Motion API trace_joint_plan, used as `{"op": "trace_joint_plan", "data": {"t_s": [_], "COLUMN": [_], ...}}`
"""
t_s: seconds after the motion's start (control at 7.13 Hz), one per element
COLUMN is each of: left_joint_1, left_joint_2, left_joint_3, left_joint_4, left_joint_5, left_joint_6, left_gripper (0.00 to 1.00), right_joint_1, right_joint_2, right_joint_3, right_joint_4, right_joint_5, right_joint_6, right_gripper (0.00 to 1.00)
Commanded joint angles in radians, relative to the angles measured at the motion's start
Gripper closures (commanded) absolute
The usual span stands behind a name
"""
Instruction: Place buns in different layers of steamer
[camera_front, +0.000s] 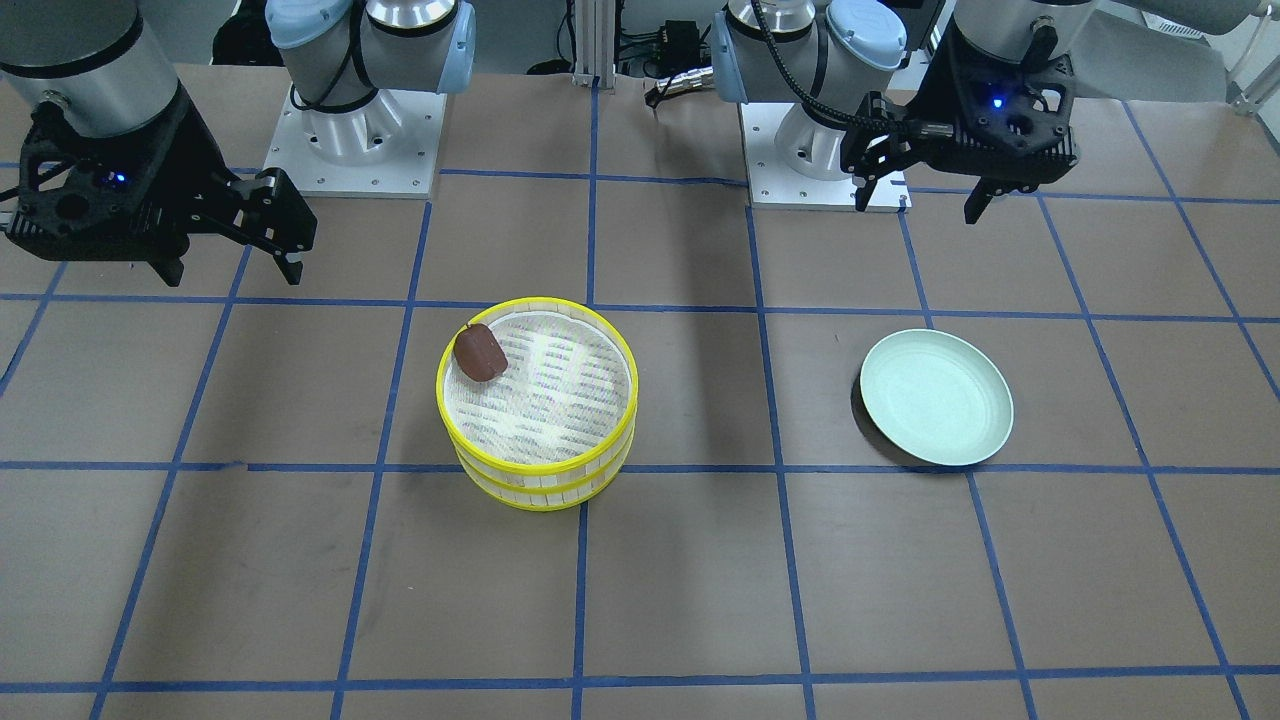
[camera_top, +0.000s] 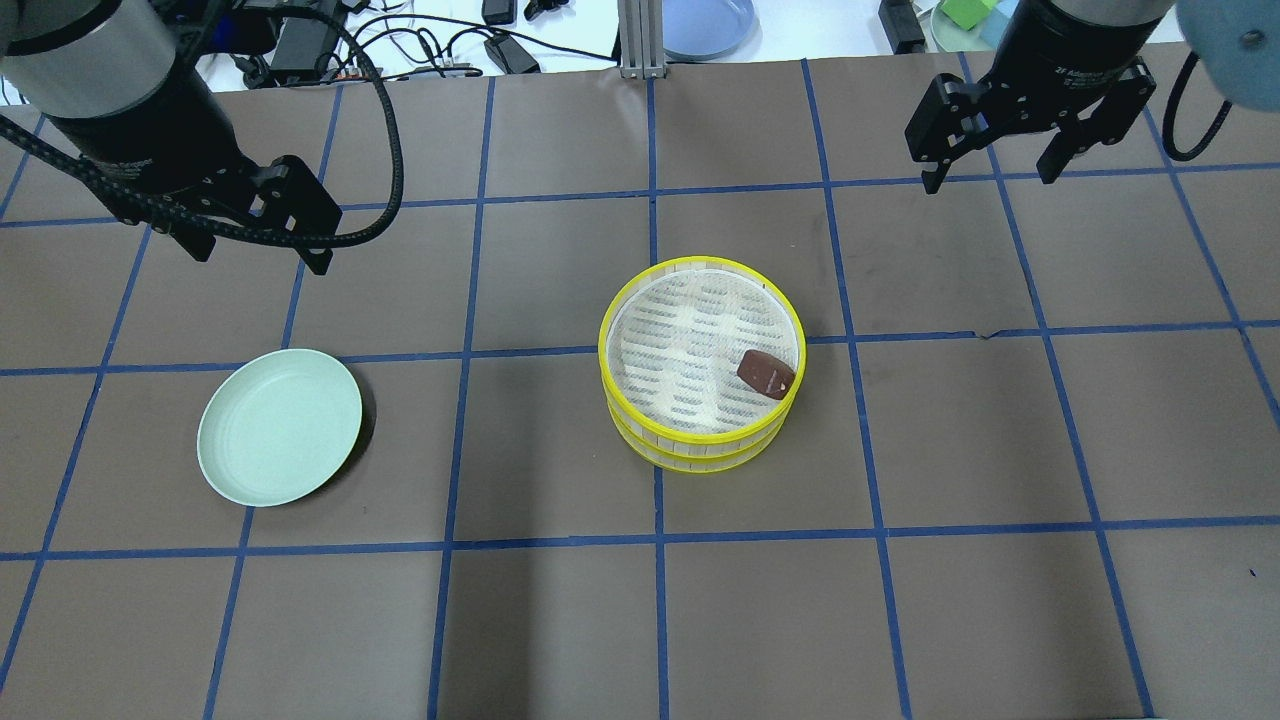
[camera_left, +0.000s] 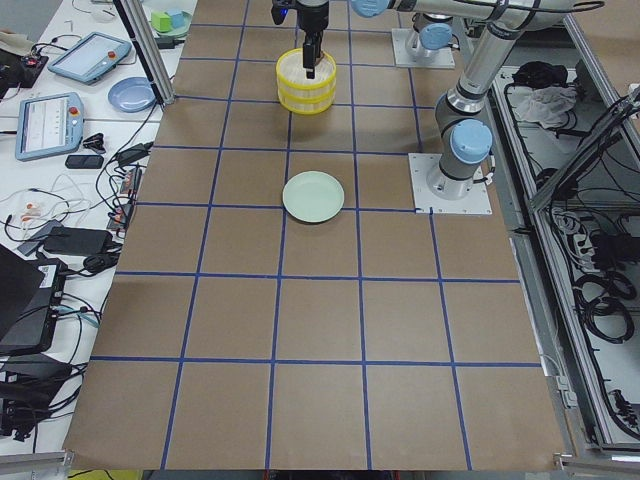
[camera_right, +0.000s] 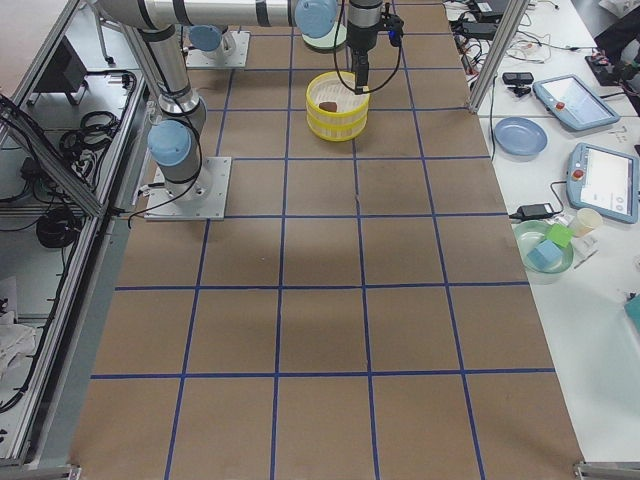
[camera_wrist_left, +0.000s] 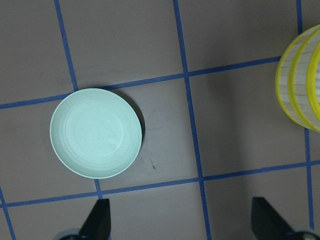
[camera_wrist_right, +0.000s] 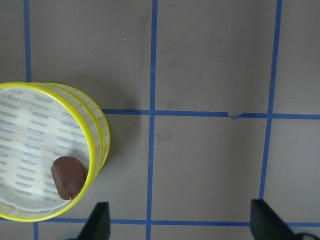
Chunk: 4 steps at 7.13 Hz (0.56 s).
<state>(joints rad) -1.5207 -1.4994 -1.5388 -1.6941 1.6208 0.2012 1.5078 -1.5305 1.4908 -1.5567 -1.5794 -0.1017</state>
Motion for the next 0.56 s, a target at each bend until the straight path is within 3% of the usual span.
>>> {"op": "trace_joint_plan", "data": {"t_s": [0.0,0.42], "left_joint_1": [0.001,0.010], "left_joint_2": [-0.001,-0.001], "left_joint_3": [-0.004,-0.009], "left_joint_4": [0.001,-0.005], "left_joint_5": [0.002,0.010], "left_joint_6": [0.001,0.001], "left_gripper": [0.00,0.00], "right_joint_1": [0.000,-0.001], "right_joint_2": [-0.005,-0.011], "right_joint_3": [0.000,0.003], "right_joint_4": [0.000,-0.005], "right_joint_5": [0.002,0.004], "right_joint_6": [0.001,0.005], "right_gripper": [0.00,0.00]}}
